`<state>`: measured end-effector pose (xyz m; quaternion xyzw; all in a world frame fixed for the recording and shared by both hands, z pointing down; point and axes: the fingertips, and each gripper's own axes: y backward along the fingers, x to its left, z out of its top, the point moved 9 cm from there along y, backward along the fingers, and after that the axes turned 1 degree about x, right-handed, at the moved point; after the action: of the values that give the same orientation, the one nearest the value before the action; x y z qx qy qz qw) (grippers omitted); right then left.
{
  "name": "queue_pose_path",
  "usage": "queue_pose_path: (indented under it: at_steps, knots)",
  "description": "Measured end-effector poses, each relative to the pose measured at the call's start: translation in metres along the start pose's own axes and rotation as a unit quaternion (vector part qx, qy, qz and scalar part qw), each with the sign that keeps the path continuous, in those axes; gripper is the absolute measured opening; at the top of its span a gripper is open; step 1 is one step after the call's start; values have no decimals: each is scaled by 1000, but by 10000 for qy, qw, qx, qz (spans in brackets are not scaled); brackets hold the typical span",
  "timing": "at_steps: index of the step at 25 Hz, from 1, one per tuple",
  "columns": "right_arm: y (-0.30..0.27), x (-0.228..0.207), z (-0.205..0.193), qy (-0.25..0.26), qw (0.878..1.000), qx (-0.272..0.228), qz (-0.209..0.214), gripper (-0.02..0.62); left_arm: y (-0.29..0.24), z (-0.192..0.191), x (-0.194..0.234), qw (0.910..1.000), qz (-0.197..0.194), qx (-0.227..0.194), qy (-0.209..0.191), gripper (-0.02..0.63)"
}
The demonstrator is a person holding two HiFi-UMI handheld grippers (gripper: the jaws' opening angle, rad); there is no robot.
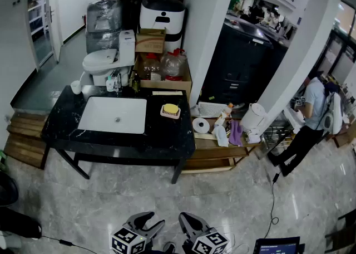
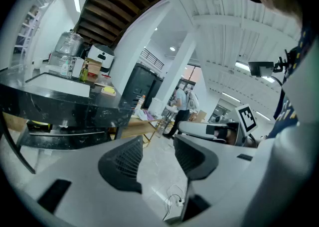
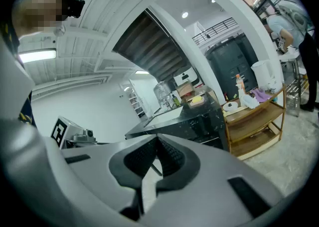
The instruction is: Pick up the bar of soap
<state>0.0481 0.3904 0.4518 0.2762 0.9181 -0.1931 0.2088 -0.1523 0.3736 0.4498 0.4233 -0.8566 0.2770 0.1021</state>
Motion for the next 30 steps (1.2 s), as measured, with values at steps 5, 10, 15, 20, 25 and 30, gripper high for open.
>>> queue_pose_path:
  at_steps: [5, 10, 15, 20, 25, 30]
  knots:
    - [76, -11, -5, 78, 9999, -88, 22, 17, -14, -24, -70, 9997, -33, 53, -218, 212]
    - [120, -12, -17, 8, 9997, -234, 84, 17, -17, -41, -109, 9996, -96, 76, -266, 212]
    - [142, -4, -18, 199, 9987, -413, 208, 18, -13, -47, -127, 9994, -12, -16, -332, 212]
    - [145, 2, -15, 305, 9977, -525, 303, 18, -10, -45, -130, 9990, 69, -101, -431, 212]
    - [136, 2, -10, 378, 9977, -456, 317, 18, -10, -39, -125, 9990, 87, -141, -423, 212]
    - [113, -2, -2, 414, 9981, -383, 238, 18, -18, -28, -105, 9990, 19, -101, -424, 212]
